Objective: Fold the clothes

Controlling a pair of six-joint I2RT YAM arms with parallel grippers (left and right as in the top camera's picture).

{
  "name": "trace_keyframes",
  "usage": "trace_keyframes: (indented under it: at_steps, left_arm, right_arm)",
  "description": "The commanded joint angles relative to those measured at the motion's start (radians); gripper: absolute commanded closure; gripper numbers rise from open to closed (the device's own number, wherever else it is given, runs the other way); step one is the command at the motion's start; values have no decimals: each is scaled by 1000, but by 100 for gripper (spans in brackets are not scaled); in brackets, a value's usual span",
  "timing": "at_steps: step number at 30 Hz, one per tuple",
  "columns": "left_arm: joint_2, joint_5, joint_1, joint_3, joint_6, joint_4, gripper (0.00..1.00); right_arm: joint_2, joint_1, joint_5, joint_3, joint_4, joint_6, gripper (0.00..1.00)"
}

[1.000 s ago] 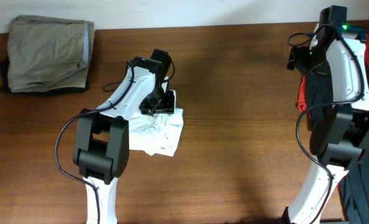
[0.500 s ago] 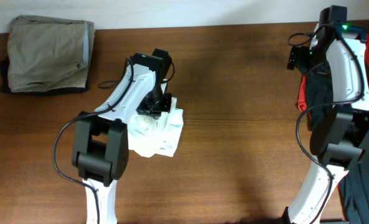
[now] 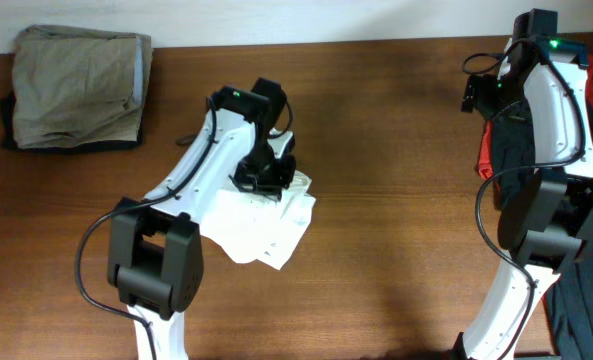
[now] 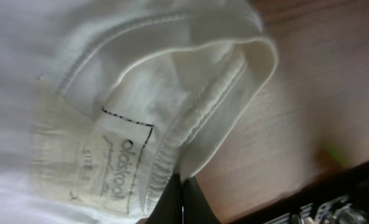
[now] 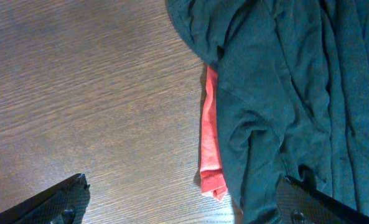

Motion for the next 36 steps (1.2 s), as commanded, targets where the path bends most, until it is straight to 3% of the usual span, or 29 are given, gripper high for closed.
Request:
trace_keyframes:
  at_steps: [1,4,8,9,11,12,14,16,18,22,27,32,36]
  left_arm:
    - [-23,34,-37,-117,20,0,99]
    - [-23,58,-80,-244,20,65,98]
    - [-23,118,-107,-348,24,124,71]
    - [-23,118,-108,-348,26,89,72]
    - [-23,109,-101,-314,81,-42,96]
    - [-25,85,-97,-281,98,-119,100]
    - [-64,10,-96,-204,98,-195,100]
    - [-130,-54,-85,-133,96,-175,100]
    - [-169,-209,-29,-116,-16,-139,100]
    - [-166,-184,13,-255,-37,-3,100]
    - [-166,-116,13,-617,-136,228,100]
    - [-209,-19,13,-687,-136,124,100]
    - [-488,-19,13,-591,-136,99,100]
  right_arm:
    - [-8,3,19,15,1,2,1]
    - [-8,3,19,15,1,2,1]
    - [-8,3,19,15,1,2,1]
    - [-8,3,19,15,1,2,1]
    - [-8,3,19,15,1,2,1]
    - [-8,3,19,15,1,2,1]
    - [-8,3,19,15,1,2,1]
    - [-8,3,19,15,1,2,1]
    - [-8,3,19,15,1,2,1]
    - [-8,3,19,15,1,2,1]
    - [-8,3,19,15,1,2,1]
    - [-8,3,19,15,1,2,1]
    - [-8,3,19,15,1,2,1]
